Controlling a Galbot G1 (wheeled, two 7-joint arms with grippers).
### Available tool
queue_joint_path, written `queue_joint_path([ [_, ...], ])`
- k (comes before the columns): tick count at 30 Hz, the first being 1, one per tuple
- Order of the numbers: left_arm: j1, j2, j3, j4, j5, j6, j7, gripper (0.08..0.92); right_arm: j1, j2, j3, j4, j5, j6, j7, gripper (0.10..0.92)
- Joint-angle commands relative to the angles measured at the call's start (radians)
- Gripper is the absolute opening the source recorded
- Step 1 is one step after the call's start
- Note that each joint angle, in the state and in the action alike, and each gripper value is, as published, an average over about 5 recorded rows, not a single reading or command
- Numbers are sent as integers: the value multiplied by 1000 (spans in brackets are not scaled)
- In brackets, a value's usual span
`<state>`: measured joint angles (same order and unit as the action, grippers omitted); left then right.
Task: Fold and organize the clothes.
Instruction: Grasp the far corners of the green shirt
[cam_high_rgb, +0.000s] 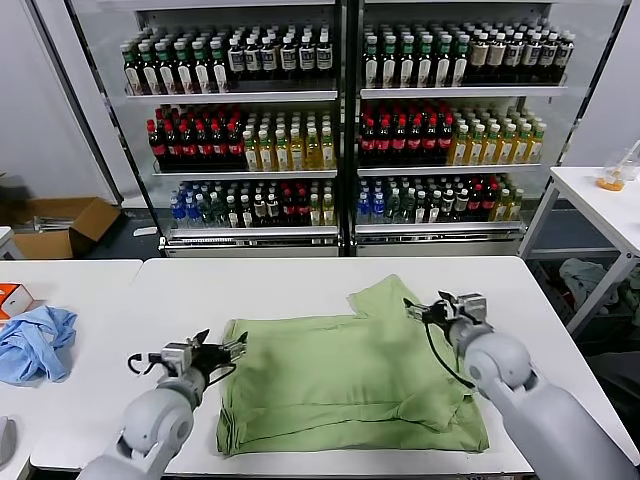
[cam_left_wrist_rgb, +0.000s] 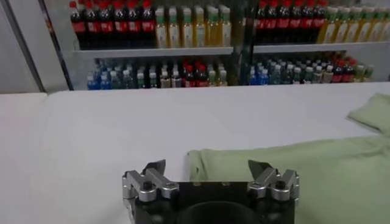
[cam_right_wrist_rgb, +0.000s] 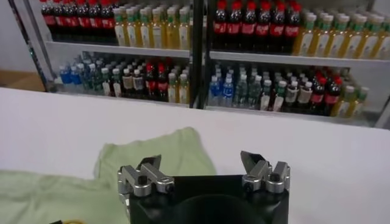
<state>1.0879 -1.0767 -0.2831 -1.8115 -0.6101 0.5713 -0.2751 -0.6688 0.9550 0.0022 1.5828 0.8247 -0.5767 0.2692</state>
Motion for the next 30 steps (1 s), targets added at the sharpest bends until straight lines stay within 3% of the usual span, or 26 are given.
queue_joint_path([
  [1,-178,-38,85,216,1,2,-13,823,191,66,-121,-217,30,-4,-6,823],
  [20,-156,-43,87,213,-7,3,-7,823,242,133,-165,-378,127,-9,-36,803],
  [25,-133,-35,82,189,-21,4,2,793,235,130,-172,-377,132,-10,-46,672],
  [30,-114,-31,73,173,-39,4,13,655,230,127,-176,-370,137,-11,-54,534],
])
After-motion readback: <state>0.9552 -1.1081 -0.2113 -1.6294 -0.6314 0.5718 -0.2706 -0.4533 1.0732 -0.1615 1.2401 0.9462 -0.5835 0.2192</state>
